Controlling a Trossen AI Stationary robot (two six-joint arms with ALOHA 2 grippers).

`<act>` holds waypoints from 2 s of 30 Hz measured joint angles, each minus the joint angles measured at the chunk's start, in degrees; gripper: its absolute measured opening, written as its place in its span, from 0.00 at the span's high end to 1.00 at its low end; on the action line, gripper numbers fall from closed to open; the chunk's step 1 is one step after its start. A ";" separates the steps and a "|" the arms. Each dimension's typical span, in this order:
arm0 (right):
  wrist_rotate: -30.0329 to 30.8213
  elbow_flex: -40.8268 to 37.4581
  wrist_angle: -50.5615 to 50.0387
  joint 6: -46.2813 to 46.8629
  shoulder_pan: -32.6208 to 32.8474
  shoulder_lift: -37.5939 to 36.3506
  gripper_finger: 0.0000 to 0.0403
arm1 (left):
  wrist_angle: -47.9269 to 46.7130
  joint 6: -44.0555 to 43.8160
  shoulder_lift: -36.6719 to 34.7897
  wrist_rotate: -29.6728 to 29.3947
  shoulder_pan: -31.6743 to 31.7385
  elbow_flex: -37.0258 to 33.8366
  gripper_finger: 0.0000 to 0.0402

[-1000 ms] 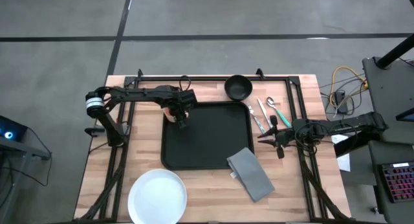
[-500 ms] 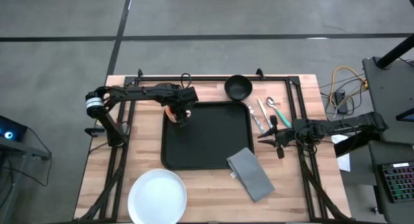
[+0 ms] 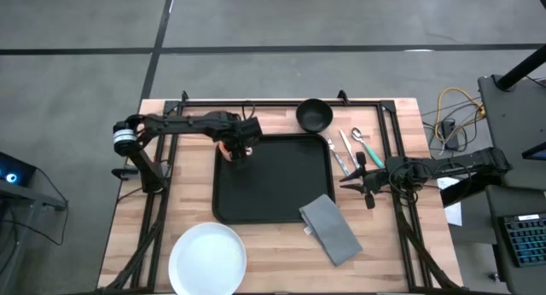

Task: Set up tray
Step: Put the yellow mug on the black serving tray

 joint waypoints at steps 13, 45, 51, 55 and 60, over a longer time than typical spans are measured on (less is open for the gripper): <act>0.00 0.01 0.00 -0.02 0.00 -0.01 0.83 | -0.02 3.14 -0.33 -7.53 -3.91 3.79 0.74; 0.00 0.02 0.02 0.02 0.00 0.00 0.83 | 8.03 13.56 -0.24 -4.25 -10.01 -1.24 0.74; 0.01 0.00 0.02 0.03 -0.02 0.00 0.83 | 8.04 13.61 -0.22 -4.28 -9.33 -1.97 0.74; 0.01 0.00 0.02 0.05 -0.01 0.00 0.83 | 8.71 13.80 -0.20 -4.68 -8.39 -2.49 0.74; 0.00 0.00 0.02 0.01 0.00 0.00 0.83 | 10.93 13.80 -0.18 -4.91 -7.60 -3.27 0.74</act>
